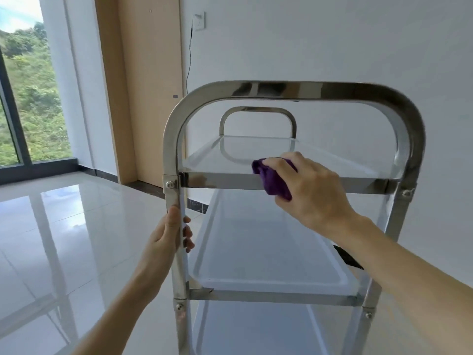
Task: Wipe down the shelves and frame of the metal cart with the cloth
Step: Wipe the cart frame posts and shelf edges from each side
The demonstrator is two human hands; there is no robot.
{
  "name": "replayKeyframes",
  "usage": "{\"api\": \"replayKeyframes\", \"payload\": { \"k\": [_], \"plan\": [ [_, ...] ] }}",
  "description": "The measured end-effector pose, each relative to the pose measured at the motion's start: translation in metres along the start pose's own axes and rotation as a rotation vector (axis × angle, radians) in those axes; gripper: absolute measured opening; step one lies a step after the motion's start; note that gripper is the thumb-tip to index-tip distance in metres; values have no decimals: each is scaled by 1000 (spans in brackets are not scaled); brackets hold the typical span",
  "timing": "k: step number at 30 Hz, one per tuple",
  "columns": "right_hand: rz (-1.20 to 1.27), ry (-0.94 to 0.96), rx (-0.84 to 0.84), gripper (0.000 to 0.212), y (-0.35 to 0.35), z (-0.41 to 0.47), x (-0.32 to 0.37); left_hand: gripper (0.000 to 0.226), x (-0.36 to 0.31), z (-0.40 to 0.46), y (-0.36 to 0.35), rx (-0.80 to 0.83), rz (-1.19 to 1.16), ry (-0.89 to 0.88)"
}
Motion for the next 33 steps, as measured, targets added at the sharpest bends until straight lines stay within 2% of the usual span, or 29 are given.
{"api": "replayKeyframes", "payload": {
  "k": [3,5,9,12,15,18,24,28,30,33],
  "plan": [
    [-66,-84,-6,63,17,-23,-48,58,0,-2,-5,5,2,13],
    [-84,-130,8,63,19,-26,-56,59,-2,-7,-11,-30,-14,6],
    [-30,-123,-2,62,5,-10,-15,54,-10,-16,-20,-142,-50,-42],
    [-1,-42,0,62,-12,9,27,52,-11,-16,-21,-150,-33,-44],
    [34,12,38,61,-18,15,37,54,-8,-12,-15,-139,-13,-35],
    [47,21,51,62,-7,3,10,57,-5,-10,-11,-131,-10,-24],
    [-31,-111,85,65,26,-32,-71,57,-10,-13,-15,-143,67,-64],
    [191,-256,161,66,36,-33,-86,40,-29,-17,-14,-210,192,-204],
    [302,-292,67,65,48,-22,-81,34,-51,-14,-13,-256,211,-298],
    [260,-199,-154,62,74,8,-65,49,-98,-6,-20,-356,286,-506]
  ]
}}
Point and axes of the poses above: each hand's wrist, its own z-axis towards the middle knuckle, its own y-axis out of the back of the hand, x = y × z, the point moved 5 cm from there along z, towards the middle knuckle, and after that the axes turned 13 degrees about -x, right-handed, at the moved point
